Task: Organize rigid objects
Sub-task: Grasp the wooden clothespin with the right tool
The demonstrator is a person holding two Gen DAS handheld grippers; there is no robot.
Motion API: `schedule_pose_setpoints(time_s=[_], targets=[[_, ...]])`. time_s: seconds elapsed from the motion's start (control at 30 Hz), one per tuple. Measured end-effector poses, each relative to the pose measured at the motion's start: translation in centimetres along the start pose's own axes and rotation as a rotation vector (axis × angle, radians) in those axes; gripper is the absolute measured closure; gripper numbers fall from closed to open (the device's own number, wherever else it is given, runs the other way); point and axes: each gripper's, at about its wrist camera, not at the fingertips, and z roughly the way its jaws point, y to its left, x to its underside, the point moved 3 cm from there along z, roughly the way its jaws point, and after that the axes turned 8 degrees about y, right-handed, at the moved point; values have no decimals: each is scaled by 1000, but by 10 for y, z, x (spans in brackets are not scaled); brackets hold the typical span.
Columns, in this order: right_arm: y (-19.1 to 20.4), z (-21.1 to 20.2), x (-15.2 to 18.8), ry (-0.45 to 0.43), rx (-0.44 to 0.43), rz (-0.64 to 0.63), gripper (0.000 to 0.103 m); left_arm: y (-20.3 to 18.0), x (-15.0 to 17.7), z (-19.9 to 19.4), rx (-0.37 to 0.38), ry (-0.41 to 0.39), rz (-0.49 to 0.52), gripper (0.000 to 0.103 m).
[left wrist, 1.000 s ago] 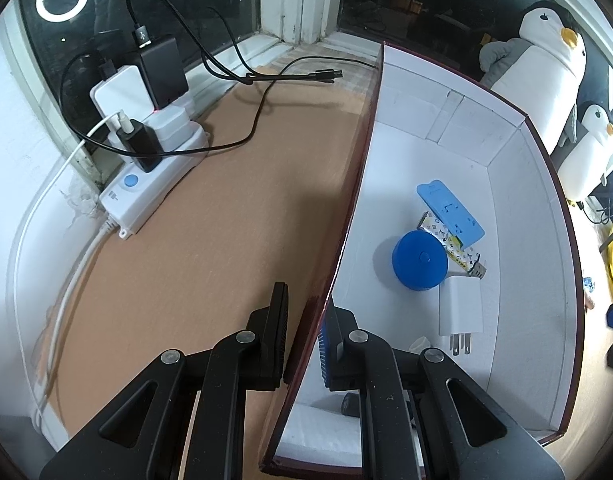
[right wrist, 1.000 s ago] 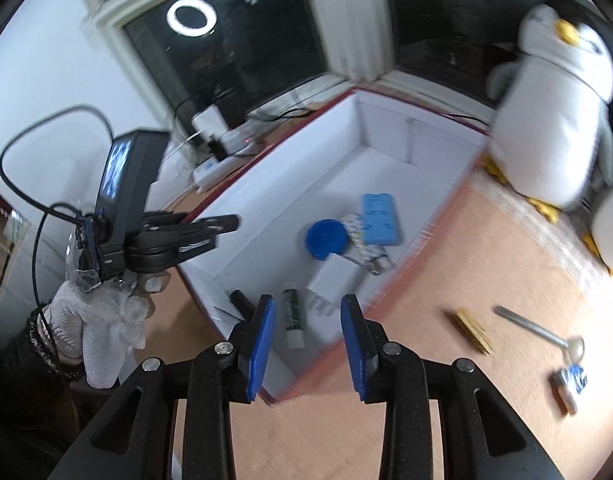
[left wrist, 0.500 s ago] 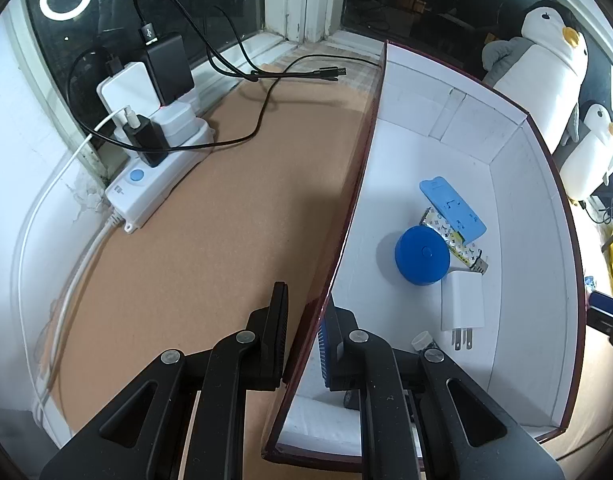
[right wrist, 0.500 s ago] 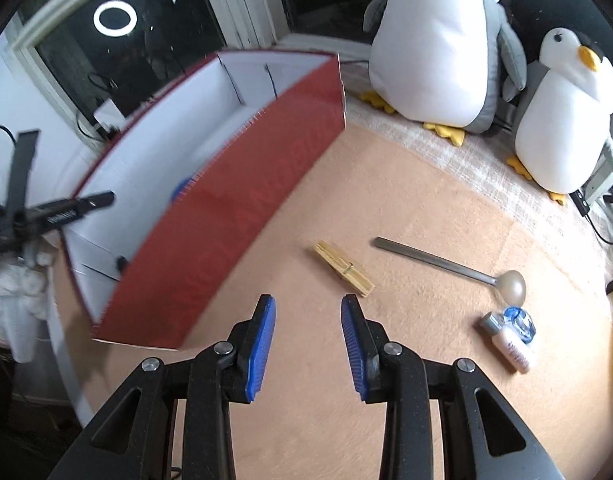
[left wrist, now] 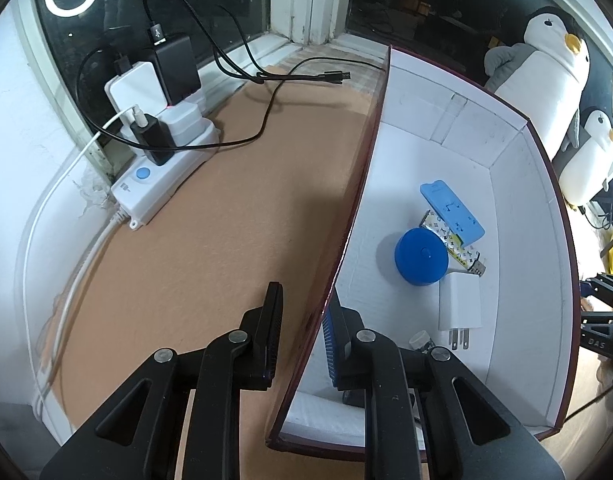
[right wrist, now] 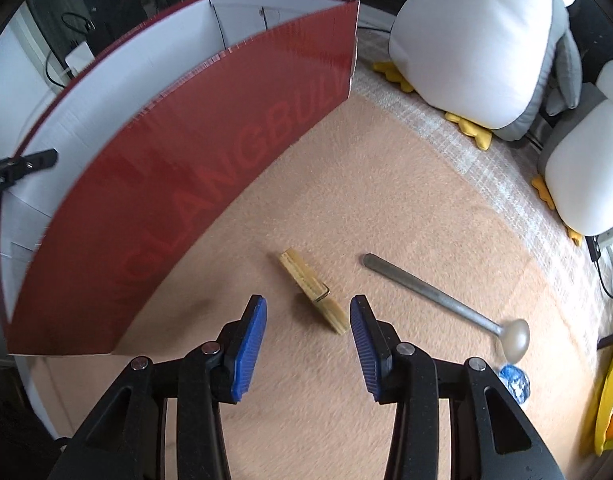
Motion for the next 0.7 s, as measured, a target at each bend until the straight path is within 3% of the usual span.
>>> schedule_pose_setpoints(time_s=[0.27,0.43,0.7], targets=[[4,19,-6,50,42,-39,64,1,-1,0,-1,0,-6,86],[6,21,-6,61,16,-12,88,1,-1,1,0,0,-6,85],[2,15,7,17,-23,97,92,-3,-5,0,0,-7,6,85]])
